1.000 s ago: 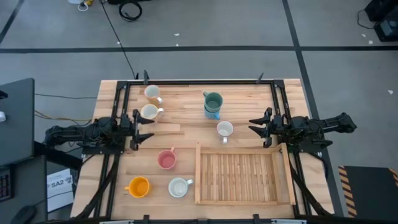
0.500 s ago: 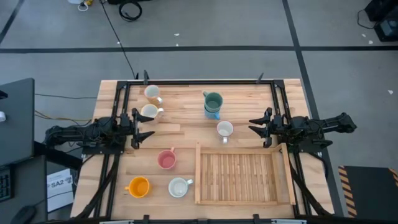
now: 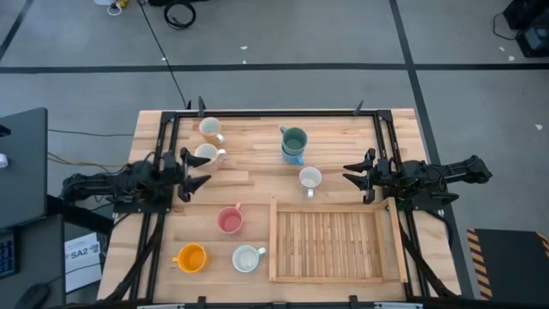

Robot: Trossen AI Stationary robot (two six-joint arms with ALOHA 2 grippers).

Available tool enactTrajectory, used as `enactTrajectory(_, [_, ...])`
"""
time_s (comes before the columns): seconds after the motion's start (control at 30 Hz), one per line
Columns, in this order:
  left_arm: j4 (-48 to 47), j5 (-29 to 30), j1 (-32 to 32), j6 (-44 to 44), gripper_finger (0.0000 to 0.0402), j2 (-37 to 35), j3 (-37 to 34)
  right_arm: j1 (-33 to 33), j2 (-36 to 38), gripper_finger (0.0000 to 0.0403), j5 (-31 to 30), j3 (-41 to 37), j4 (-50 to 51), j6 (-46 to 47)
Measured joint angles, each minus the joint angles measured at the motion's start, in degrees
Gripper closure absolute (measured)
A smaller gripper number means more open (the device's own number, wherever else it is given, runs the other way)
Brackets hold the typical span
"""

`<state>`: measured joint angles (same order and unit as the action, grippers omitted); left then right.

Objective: Place coffee mugs
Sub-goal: Put the orange patterned mug on the shelf

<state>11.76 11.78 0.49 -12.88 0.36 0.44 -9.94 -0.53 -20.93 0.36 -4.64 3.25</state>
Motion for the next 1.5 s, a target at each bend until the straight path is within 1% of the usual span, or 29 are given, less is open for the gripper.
enactTrajectory(0.07, [-0.2, 0.2, 0.0, -1.8, 0.0088, 0.2, 0.6, 0.0, 0.0, 0.0267, 0.0, 0.0, 0.0, 0.0])
enactTrajectory(0.2, [0.3, 0.3, 0.0, -3.3, 0.0088, 3.0, 4.1, 0.0, 0.0, 0.0267, 0.0, 0.0, 0.0, 0.0])
enactTrajectory(0.4, [-0.6, 2.0, 0.0, -3.5, 0.0088, 13.1, 11.7, 0.0, 0.0, 0.0267, 0.0, 0.0, 0.0, 0.0])
enactTrajectory(0.5, [-6.2, 3.7, 0.6, -4.8, 0.0088, 19.6, 17.5, 0.0, 0.0, 0.0267, 0.0, 0.0, 0.0, 0.0])
enactTrajectory(0.6, [-13.3, 4.6, 2.6, -6.3, 0.0088, 26.3, 24.4, 0.0, 0.0, 0.0267, 0.0, 0.0, 0.0, 0.0])
enactTrajectory(0.73, [-23.7, 4.6, 7.0, -6.5, 0.0088, 34.8, 33.5, 0.0, 0.0, 0.0267, 0.0, 0.0, 0.0, 0.0])
enactTrajectory(0.9, [-36.4, 4.6, 14.1, -6.1, 0.0088, 44.1, 44.1, 0.0, 0.0, 0.0267, 0.0, 0.0, 0.0, 0.0])
enactTrajectory(1.07, [-44.8, 4.5, 21.8, -6.0, 0.0088, 52.5, 52.1, 0.0, 0.0, 0.0267, 0.0, 0.0, 0.0, 0.0])
enactTrajectory(1.13, [-46.7, 3.6, 24.9, -6.0, 0.0088, 55.6, 54.4, 0.0, 0.0, 0.0267, 0.0, 0.0, 0.0, 0.0])
enactTrajectory(1.37, [-47.6, -5.4, 34.9, -6.0, 0.0088, 65.6, 59.5, 0.0, 0.0, 0.0267, 0.0, 0.0, 0.0, 0.0])
enactTrajectory(1.5, [-47.6, -7.2, 38.7, -6.0, 0.0088, 70.0, 60.4, 0.0, 0.0, 0.0267, 0.0, 0.0, 0.0, 0.0])
